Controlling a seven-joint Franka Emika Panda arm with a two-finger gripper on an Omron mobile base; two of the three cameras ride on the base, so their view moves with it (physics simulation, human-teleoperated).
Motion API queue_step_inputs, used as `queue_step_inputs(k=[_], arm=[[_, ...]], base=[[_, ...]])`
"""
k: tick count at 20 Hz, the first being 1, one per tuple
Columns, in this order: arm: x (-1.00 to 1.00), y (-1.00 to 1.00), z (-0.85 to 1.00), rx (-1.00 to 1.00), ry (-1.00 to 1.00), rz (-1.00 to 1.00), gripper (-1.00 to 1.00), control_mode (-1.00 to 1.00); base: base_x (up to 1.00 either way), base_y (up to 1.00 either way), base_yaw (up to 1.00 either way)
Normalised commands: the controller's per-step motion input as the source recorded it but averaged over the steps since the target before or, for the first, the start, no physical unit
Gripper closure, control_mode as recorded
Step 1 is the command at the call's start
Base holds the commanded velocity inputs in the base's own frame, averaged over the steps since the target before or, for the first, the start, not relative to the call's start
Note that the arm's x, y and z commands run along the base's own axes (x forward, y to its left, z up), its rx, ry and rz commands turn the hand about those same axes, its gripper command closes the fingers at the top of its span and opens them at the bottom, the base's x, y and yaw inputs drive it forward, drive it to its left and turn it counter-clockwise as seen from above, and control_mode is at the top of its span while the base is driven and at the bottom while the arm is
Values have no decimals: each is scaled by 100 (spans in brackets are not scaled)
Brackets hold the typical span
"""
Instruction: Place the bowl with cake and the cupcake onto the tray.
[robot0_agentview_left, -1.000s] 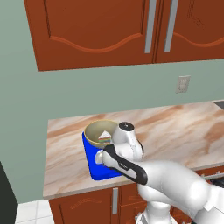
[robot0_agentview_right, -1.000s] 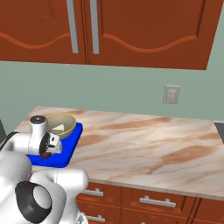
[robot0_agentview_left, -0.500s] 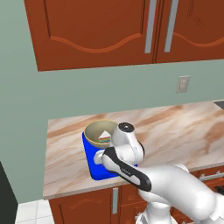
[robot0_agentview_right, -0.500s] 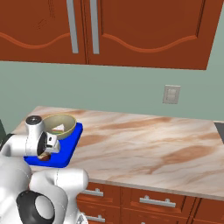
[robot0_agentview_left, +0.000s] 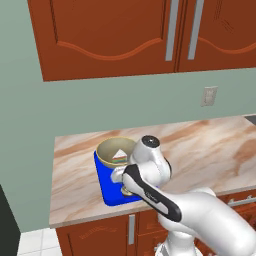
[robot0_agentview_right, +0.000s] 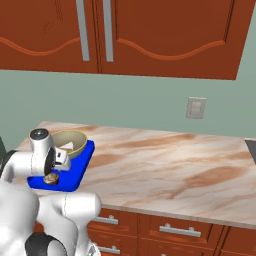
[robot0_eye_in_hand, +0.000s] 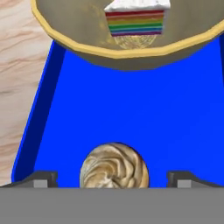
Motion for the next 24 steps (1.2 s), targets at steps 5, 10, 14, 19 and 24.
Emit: queue_step_inputs(k=[5,10,14,19,24], arm=[[-33,-7,26,-1,-17,0,-100,-100],[-49,-5,23,-1,-16,-3,-100,-100],[-53,-13,22,0,-9,-3,-100,-100],[-57,-14,22,0,-6,-3,-100,-100],[-53,-11,26,0,0,-6,-100,-100]], base=[[0,0,0],[0,0,0],[0,0,0],[0,0,0],[0,0,0]])
